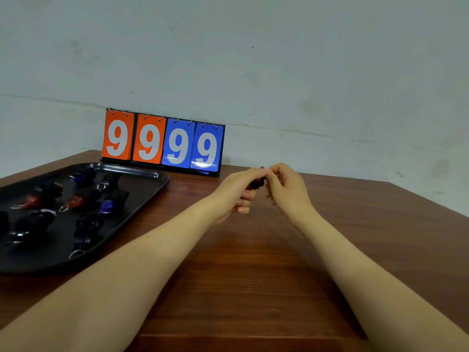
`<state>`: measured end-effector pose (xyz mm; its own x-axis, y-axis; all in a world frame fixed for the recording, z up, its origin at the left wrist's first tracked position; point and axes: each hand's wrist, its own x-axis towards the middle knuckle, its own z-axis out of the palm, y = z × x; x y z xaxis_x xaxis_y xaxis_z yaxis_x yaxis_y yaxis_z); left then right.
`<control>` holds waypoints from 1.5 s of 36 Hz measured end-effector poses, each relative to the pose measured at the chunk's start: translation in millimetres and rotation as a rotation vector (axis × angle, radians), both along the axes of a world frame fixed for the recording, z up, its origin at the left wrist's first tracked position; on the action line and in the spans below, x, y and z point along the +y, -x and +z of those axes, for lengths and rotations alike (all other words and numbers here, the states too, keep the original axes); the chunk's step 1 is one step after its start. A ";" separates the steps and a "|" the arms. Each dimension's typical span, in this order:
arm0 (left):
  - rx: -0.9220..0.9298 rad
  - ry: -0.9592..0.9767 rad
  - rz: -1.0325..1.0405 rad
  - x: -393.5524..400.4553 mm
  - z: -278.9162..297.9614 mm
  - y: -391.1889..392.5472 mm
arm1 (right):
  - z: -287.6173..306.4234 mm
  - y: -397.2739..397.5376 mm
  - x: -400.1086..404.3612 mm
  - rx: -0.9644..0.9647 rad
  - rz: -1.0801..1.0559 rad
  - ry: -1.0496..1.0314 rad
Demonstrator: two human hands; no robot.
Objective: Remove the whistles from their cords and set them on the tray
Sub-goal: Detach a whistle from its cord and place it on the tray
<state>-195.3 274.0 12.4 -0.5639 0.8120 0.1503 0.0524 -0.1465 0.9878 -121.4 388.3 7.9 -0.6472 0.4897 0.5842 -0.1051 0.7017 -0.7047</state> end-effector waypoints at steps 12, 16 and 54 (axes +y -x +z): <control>0.060 -0.058 0.183 5.9 -1.6 4.9 | 8.4 -3.5 -8.9 0.084 0.622 1.153; -0.044 -0.172 0.121 6.8 -2.0 5.5 | 9.4 -5.8 -9.7 0.125 0.730 1.250; -0.219 0.020 0.123 -2.8 7.3 6.5 | 5.8 -9.2 0.3 0.122 0.016 -0.519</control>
<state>-201.8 271.2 19.7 -0.6758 0.7370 -0.0016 -0.1470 -0.1326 0.9802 -112.2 388.6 13.7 -0.5641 0.1069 0.8188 -0.1783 0.9524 -0.2471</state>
